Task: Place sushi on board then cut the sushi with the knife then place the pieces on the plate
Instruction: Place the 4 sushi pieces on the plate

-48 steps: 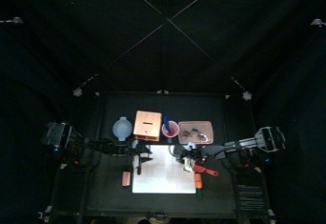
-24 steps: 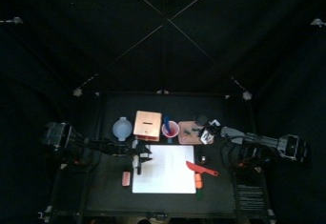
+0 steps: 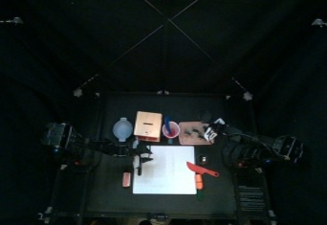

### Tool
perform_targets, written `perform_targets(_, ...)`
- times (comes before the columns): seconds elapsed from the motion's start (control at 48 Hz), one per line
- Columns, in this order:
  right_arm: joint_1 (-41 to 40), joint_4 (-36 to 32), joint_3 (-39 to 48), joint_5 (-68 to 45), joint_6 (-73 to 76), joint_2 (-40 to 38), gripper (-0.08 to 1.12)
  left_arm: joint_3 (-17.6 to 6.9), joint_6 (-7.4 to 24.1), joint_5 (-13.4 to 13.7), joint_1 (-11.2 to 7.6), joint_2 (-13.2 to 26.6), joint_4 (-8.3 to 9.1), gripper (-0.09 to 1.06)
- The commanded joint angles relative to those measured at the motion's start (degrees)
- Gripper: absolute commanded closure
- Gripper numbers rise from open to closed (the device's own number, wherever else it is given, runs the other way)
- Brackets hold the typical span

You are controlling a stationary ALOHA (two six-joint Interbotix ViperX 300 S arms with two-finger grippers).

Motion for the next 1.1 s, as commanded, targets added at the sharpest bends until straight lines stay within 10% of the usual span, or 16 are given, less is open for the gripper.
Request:
perform_targets(0.021,-0.4,0.0,-1.2,-0.1,0.2,-0.7,0.32,-1.2,-0.1,-0.2,0.09,-0.3,0.00,0.20)
perform_targets(0.542,1.6,3.4,-1.4,2.8,0.3,-13.6,0.32,-1.3,-0.4,-0.2,-0.18,-0.7,0.00,0.20)
perform_targets(0.854,7.6,4.9,0.2,-1.4,0.3,-18.8,0.32,-1.5,-0.2,-0.2,0.09,-0.7,-4.22,0.20)
perform_targets(1.104,8.5,4.6,-0.4,-4.9,0.1,-15.8,0.32,-1.5,-0.2,-0.2,0.09,-0.8,-4.22,0.20)
